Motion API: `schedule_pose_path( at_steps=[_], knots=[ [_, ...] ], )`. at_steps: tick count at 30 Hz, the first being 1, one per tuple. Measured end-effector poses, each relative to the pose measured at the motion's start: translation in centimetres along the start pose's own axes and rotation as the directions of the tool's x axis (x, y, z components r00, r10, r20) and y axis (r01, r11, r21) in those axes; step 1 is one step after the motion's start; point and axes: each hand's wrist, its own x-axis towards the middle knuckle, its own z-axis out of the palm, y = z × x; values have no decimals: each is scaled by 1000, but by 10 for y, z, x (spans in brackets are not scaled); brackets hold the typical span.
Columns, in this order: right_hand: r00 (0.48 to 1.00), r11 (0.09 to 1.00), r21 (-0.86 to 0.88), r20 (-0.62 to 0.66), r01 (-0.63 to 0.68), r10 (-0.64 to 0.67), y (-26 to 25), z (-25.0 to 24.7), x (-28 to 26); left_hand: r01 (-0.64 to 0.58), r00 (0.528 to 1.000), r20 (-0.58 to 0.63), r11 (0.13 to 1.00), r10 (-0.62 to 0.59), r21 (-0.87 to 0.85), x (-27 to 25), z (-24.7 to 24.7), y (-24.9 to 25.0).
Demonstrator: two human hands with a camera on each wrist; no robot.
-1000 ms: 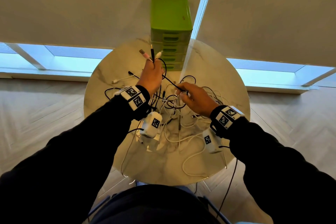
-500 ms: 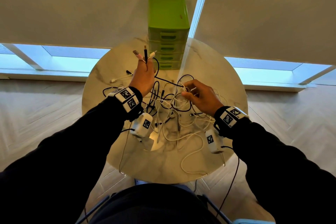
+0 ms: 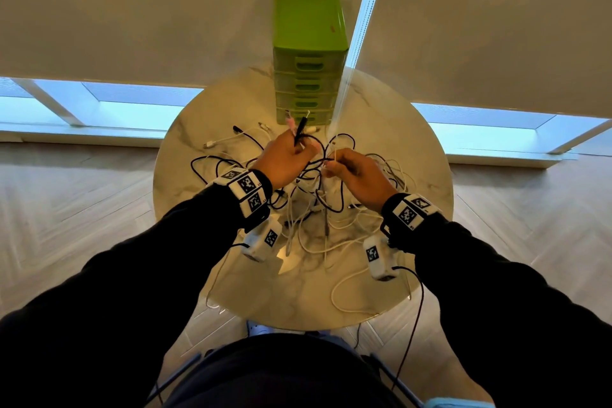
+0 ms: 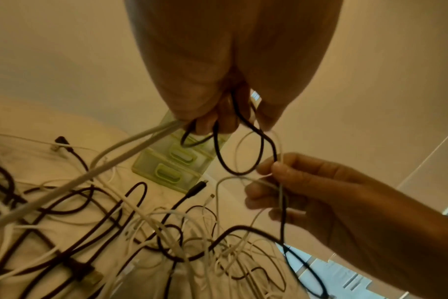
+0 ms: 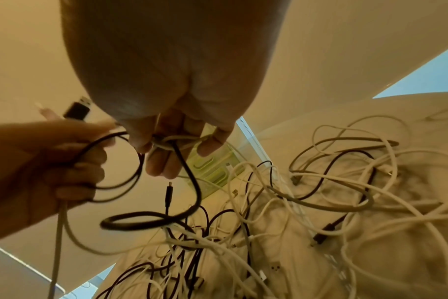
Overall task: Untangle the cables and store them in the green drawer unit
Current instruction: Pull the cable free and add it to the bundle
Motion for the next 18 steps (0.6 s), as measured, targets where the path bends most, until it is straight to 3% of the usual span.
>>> schedule_pose_path(
  at_steps=[2,6,11,14,18],
  knots=[
    [999,1000,29,-42,6,-5,-7,-4,-1,-24,998,55,998,21,57,-8,-1,-1],
    [997,994,-107,-73,24,-32,-20,-10,1,-63,989,146,978,34,199,-22,3,1],
    [993,994,-105,-114,-30,18,-2,-14,1,15,1000,7,999,-15,42,-17,-6,3],
    [986,995,-36,-141,-92,86,5,-17,-4,43,998,-47,998,-41,46,-11,-19,6],
    [996,994,95,-73,-47,54,-15,-12,-3,-86,990,126,971,59,221,-22,-11,18]
  ],
)
